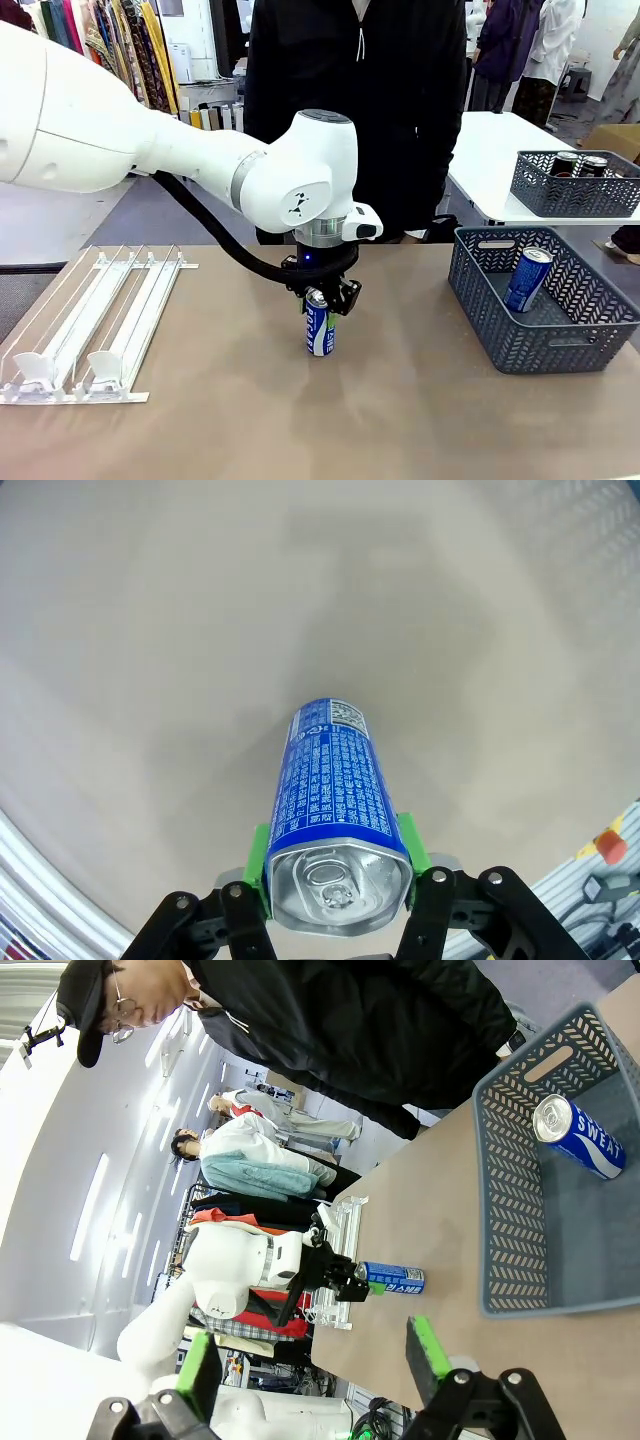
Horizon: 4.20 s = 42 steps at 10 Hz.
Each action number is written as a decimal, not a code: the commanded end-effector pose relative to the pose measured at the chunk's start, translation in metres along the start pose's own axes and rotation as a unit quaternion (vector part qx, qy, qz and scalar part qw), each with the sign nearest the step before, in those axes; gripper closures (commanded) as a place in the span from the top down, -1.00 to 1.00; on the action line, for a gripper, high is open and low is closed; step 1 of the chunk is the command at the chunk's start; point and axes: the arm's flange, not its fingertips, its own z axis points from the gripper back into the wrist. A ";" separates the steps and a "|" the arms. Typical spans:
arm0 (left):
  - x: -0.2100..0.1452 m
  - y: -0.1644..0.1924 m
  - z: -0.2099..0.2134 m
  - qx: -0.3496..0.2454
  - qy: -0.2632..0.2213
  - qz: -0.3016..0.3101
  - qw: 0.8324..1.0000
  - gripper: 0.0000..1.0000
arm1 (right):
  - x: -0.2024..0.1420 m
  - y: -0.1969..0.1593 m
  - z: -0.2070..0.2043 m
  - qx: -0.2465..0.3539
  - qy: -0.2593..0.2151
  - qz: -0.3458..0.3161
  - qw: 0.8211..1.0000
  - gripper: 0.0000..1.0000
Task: Retrieve and store the cans from the dispenser.
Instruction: Pick up one can from the Automatic Can Dispenser and place it in the middle of the table.
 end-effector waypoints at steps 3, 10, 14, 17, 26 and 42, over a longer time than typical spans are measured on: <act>0.000 0.001 0.004 0.005 0.011 0.010 1.000 1.00 | 0.002 0.001 -0.003 0.016 -0.009 0.013 1.000 1.00; -0.096 0.102 0.165 -0.053 -0.084 0.014 0.995 1.00 | 0.002 0.001 -0.003 0.016 -0.009 0.013 1.000 1.00; -0.249 0.306 0.192 -0.283 -0.127 0.089 0.947 1.00 | 0.002 0.001 -0.003 0.016 -0.009 0.013 1.000 1.00; -0.388 0.430 0.131 -0.463 -0.246 0.199 0.828 1.00 | 0.002 0.001 -0.003 0.016 -0.009 0.013 1.000 1.00; -0.448 0.448 0.095 -0.482 -0.258 0.219 0.808 1.00 | 0.002 0.001 -0.003 0.016 -0.009 0.013 1.000 1.00; -0.448 0.448 0.095 -0.482 -0.258 0.219 0.808 1.00 | 0.002 0.001 -0.003 0.016 -0.009 0.013 1.000 1.00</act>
